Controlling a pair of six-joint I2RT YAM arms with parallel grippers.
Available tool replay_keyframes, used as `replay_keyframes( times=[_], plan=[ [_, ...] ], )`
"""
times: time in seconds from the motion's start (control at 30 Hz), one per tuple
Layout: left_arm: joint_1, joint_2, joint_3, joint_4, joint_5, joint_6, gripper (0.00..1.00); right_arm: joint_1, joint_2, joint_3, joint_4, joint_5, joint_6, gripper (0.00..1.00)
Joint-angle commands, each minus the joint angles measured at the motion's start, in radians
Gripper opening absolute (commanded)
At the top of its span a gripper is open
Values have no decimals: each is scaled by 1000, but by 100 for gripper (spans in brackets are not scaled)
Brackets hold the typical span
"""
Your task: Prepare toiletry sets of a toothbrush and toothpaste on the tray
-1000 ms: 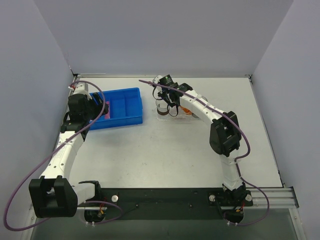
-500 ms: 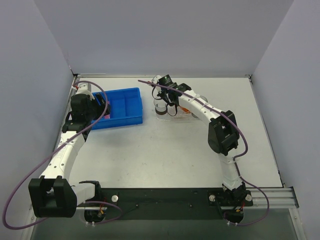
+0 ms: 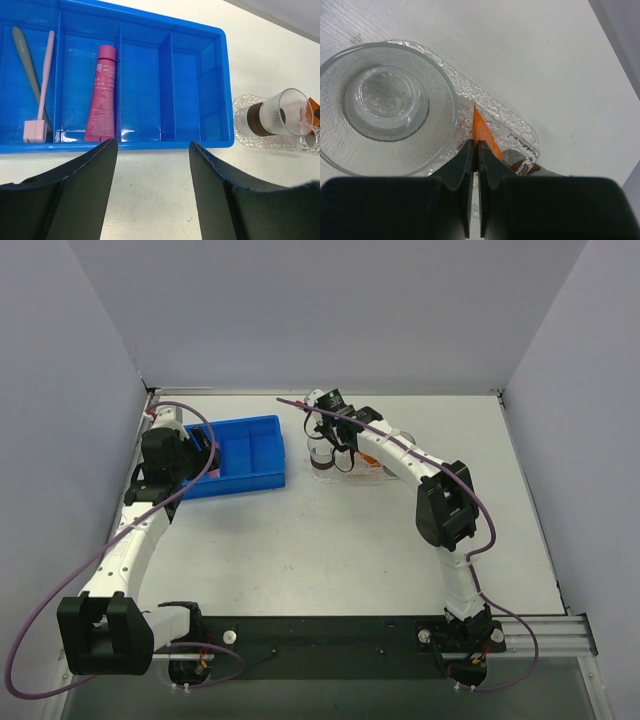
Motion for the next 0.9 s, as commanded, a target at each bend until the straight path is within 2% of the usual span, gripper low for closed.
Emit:
replay_keyframes(
  times=[0.0, 0.87],
  plan=[
    [-3, -31, 39, 16, 3, 0, 69, -5, -39, 19, 22, 20, 53, 0],
    [-23, -100, 15, -38, -4, 9, 69, -35, -206, -208, 235, 83, 211, 0]
  ],
)
